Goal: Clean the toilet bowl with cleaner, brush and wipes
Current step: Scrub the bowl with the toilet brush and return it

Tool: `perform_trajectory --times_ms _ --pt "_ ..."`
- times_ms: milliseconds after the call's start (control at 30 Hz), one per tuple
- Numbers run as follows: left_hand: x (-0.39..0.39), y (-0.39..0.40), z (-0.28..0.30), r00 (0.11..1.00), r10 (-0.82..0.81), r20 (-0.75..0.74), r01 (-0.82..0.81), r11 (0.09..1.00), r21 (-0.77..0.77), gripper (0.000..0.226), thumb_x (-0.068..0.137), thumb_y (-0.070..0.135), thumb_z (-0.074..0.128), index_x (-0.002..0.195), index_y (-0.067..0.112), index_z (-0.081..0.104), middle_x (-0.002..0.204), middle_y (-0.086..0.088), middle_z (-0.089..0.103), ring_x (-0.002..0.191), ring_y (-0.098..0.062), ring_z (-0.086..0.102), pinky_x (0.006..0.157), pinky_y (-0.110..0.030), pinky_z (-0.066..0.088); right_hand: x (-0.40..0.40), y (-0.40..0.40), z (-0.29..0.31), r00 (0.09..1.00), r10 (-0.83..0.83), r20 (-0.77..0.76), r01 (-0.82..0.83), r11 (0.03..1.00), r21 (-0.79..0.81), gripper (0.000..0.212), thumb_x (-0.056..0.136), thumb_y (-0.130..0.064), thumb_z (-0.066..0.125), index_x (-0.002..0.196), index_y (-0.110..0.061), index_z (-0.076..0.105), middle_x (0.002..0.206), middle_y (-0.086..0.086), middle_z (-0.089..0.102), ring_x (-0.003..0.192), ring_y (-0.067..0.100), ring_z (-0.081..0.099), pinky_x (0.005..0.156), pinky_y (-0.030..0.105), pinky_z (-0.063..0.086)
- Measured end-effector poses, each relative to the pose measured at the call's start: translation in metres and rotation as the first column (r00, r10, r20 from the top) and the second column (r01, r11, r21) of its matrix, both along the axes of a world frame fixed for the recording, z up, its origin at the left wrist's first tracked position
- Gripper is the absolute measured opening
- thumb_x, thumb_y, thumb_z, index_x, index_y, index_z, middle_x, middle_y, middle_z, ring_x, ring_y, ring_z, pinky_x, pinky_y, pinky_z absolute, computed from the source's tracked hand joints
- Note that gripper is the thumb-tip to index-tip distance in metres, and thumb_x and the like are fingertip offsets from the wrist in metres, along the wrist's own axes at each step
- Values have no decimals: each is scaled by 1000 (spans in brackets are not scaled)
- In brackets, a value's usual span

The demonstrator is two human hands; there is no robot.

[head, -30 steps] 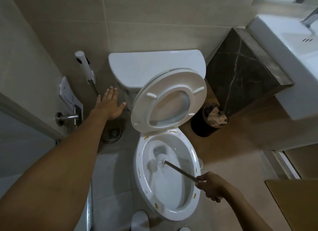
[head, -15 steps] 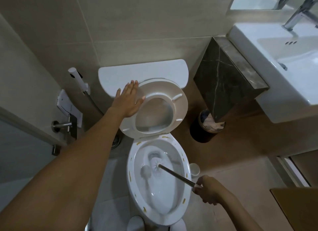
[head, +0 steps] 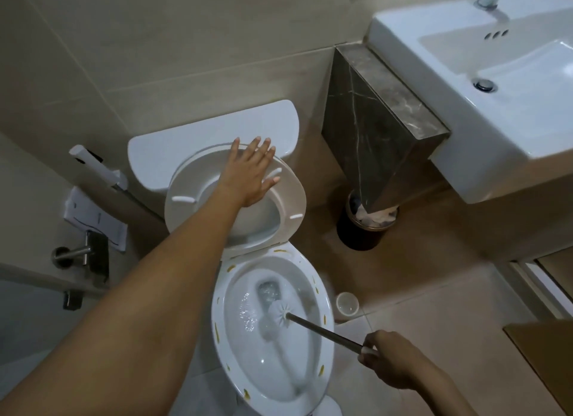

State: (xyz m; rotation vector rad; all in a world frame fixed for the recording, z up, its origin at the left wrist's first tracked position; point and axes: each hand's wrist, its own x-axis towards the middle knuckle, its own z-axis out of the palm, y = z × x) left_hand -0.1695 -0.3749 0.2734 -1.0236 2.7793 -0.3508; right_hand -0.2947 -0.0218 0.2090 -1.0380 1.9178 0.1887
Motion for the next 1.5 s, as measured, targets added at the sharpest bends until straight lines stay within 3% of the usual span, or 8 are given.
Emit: perform_trajectory --times_ms 300,467,733,1067,1133,1267,1400,1500 --pt "-34 7 -16 975 -14 220 34 996 -88 71 96 57 5 152 15 -4 160 -5 -8 146 -20 -10 113 -51 -13 -31 20 11 995 -69 76 74 994 -78 24 92 -40 57 106 -25 68 94 -4 63 79 9 59 65 22 44" --pt "-34 5 -13 975 -24 222 41 996 -75 71 96 58 6 152 15 -1 160 -6 -6 147 -21 -8 114 -51 -11 -52 38 26 985 -148 85 158 979 -131 19 91 -40 59 102 -28 68 66 -12 56 59 1 53 56 20 40" --pt "-30 2 -11 980 -41 196 56 996 -75 71 95 57 7 152 15 2 160 -7 -2 147 -21 -5 114 -50 -10 -83 66 29 922 -355 152 382 899 -215 15 93 -36 58 97 -25 67 65 4 63 57 13 55 55 25 43" --pt "-28 0 -22 986 -70 154 91 987 -134 77 90 58 0 152 13 8 160 -10 4 147 -24 1 113 -53 -10 -87 77 -43 858 -508 72 506 816 -278 34 96 -38 54 114 -14 70 60 -12 52 59 6 47 56 22 38" --pt "-29 1 -24 986 -77 148 100 983 -152 77 90 57 1 152 12 10 160 -10 5 147 -24 2 113 -53 -10 -86 73 -68 857 -514 42 508 827 -241 40 95 -42 53 114 -11 70 66 -2 60 70 20 56 65 27 40" --pt "-33 1 -30 987 -85 138 108 979 -171 78 90 58 1 152 11 13 159 -11 7 147 -25 3 113 -52 -12 -85 67 -112 814 -581 19 576 802 -156 61 94 -48 52 135 -2 51 123 20 62 111 33 57 88 33 46" --pt "-34 -1 -32 988 -96 118 115 979 -171 79 90 58 3 151 11 15 159 -12 8 147 -26 5 113 -51 -13 -84 68 -140 790 -613 17 613 788 -50 64 93 -50 52 134 -1 50 92 10 59 76 24 49 52 25 36" --pt "-33 -3 -35 987 -110 113 131 973 -191 79 90 58 4 151 10 16 159 -13 10 147 -26 7 113 -51 -13 -85 73 -160 799 -601 3 601 799 -16 60 94 -49 52 127 2 54 85 11 59 73 25 50 53 27 37"
